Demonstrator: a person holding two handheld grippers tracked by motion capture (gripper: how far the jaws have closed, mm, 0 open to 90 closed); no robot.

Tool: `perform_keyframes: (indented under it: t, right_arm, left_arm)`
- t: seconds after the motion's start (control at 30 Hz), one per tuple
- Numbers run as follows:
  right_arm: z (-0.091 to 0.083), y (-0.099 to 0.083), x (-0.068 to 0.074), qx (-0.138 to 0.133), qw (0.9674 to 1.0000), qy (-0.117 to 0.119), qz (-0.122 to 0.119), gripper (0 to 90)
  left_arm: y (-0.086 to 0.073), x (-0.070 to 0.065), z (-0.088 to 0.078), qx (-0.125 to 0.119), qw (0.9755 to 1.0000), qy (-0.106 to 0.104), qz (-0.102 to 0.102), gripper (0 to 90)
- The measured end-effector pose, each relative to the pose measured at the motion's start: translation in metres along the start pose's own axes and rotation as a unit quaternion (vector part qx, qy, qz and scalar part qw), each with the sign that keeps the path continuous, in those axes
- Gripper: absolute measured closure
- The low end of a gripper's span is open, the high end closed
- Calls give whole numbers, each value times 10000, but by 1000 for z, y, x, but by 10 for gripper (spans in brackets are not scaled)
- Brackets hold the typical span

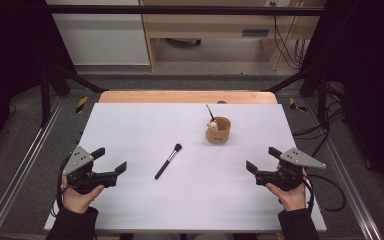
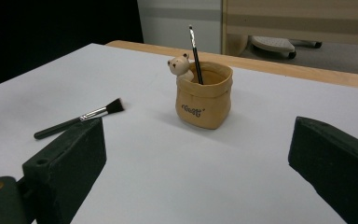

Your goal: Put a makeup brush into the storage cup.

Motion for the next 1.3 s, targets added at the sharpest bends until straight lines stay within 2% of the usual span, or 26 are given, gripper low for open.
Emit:
perform_keyframes:
  t: [0.17,0.67,1.07,1.3]
  right_arm:
    - [-4,-5,0,21,10000,-21,-51,46]
    - [-16,-8,-2,-65,9999,-85,53,43]
    - [-14,-7,3,-10,10000,-63,-21,40]
    - [-12,-6,6,14,10000,-28,-32,39]
  left_arm:
    - [0,1,0,-1,10000,-3,-28,94]
    - [-2,2,2,12,10000,35,-14,95]
    - [-2,3,3,-10,10000,65,-65,96]
    - [1,-3,8,15,10000,69,28,96]
Point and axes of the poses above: each handheld gripper's, and its own axes: z roughly forward along the jaws, y roughly out of its top, x roughly to its left, the point moved 2 cm from there along z, roughly forward along the jaws, and after that the axes turned 12 degrees about -z, right-handed, at the moved point
